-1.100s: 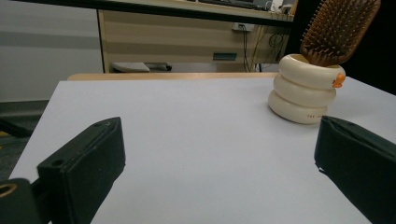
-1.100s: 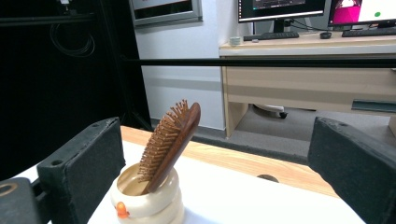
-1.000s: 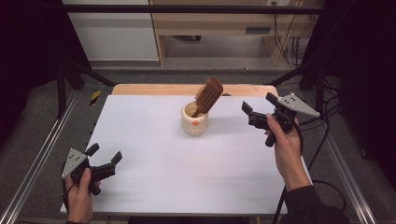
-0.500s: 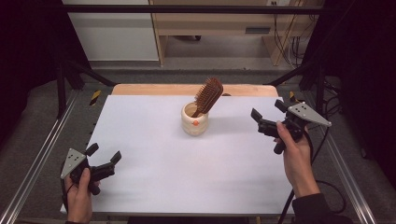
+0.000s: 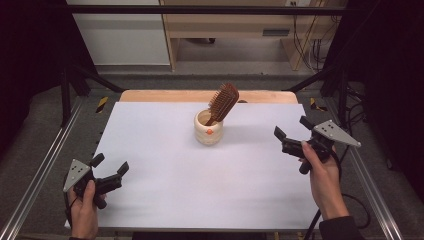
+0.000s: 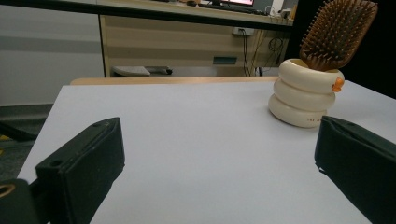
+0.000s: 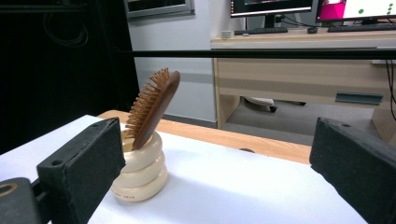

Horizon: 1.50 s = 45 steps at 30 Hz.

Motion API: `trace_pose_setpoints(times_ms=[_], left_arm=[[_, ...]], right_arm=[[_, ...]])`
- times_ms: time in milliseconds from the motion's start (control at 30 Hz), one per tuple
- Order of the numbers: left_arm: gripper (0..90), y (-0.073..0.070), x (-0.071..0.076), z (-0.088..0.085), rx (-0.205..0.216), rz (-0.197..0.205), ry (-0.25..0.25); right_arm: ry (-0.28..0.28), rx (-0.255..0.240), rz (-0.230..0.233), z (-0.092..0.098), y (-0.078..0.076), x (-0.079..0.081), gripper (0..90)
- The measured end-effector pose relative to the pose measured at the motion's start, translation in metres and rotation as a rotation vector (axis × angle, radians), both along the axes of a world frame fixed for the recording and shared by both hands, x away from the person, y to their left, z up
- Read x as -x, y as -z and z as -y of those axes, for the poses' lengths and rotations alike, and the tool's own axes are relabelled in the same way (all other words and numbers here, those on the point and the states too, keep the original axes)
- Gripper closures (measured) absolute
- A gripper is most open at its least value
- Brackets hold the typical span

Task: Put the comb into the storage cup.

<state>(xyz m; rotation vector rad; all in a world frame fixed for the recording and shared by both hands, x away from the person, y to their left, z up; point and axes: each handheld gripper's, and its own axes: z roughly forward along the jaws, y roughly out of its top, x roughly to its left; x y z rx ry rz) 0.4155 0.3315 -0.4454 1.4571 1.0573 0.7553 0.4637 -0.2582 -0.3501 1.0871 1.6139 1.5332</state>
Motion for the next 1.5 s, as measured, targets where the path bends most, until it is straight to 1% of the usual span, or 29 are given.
trace_pose_setpoints(times_ms=[133,200,467,567,667,833,1000,1167,1300,1367,1500], left_arm=[[1.7,0.0,0.001,0.0,-0.005,0.005,0.005],[1.7,0.0,0.0,0.0,-0.003,0.001,0.004],[1.7,0.0,0.0,-0.001,-0.004,0.003,0.003],[1.7,0.0,0.0,-0.001,0.005,0.003,-0.002],[1.7,-0.001,0.001,-0.001,-0.004,0.005,0.002],[1.7,-0.001,0.001,0.0,-0.004,0.006,0.004],[1.7,-0.001,0.001,-0.001,-0.002,0.006,0.002],[1.7,-0.001,0.001,-0.001,0.0,0.007,0.002],[1.7,-0.001,0.001,0.0,0.004,0.01,0.005],[1.7,-0.001,0.001,0.0,0.0,0.009,0.006],[1.7,-0.001,0.001,0.0,-0.005,0.01,0.008]], right_arm=[[0.005,-0.002,-0.004,0.005,0.005,0.003,3.1],[0.009,-0.007,-0.003,0.008,0.006,0.006,3.2],[0.025,-0.017,0.009,0.018,0.012,0.014,3.2],[0.031,-0.017,0.008,0.021,0.013,0.017,3.2],[0.036,-0.017,0.013,0.025,0.015,0.02,3.2],[0.041,-0.011,0.014,0.03,0.02,0.026,3.2],[0.043,-0.01,0.003,0.033,0.028,0.031,3.1],[0.053,-0.013,0.006,0.036,0.036,0.035,3.1],[0.055,-0.014,-0.004,0.037,0.044,0.037,3.1],[0.052,-0.025,-0.014,0.036,0.049,0.039,3.1],[0.048,-0.016,-0.029,0.034,0.06,0.042,3.1]])
